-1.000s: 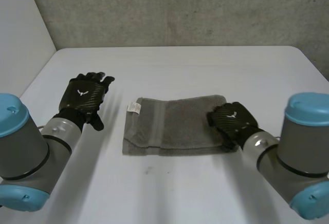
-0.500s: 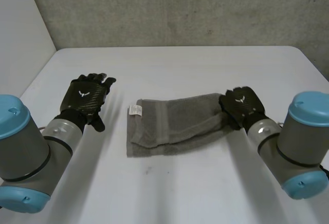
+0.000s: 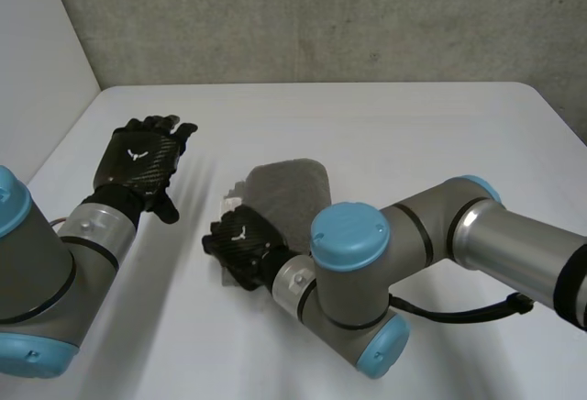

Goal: Fold the towel.

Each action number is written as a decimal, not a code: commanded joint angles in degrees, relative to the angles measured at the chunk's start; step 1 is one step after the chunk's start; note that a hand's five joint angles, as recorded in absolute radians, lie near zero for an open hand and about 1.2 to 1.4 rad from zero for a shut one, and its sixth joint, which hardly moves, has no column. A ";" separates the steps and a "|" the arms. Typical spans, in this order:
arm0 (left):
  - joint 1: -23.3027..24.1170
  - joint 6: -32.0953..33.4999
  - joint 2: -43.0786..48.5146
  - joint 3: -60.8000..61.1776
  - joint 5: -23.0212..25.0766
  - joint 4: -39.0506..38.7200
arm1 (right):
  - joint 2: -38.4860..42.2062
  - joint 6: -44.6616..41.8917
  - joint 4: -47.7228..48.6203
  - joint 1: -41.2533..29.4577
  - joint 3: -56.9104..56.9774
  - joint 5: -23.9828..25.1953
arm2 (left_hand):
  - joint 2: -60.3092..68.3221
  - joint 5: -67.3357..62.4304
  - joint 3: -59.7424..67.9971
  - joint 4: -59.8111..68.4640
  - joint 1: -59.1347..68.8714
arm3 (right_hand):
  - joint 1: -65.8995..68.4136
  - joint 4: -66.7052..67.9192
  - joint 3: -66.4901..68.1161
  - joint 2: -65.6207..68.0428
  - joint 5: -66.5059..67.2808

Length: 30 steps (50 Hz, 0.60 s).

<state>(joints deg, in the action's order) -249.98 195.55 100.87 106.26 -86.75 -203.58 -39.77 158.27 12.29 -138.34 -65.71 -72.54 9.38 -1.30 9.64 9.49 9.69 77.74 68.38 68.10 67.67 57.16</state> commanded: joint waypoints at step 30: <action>12.94 -17.57 21.63 -24.33 0.44 7.93 | -22.82 23.22 -2.88 20.48 -16.91 -7.35 | 2.68 -0.76 2.42 2.58 2.37 | -67.74 -58.38 -58.10 -57.67 -57.16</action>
<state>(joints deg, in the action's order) -238.74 179.10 114.80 86.40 -86.25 -198.42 -65.25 178.62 11.71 -118.92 -84.15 -77.38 10.44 -1.31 10.36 10.42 10.36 12.13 13.36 12.30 12.50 3.49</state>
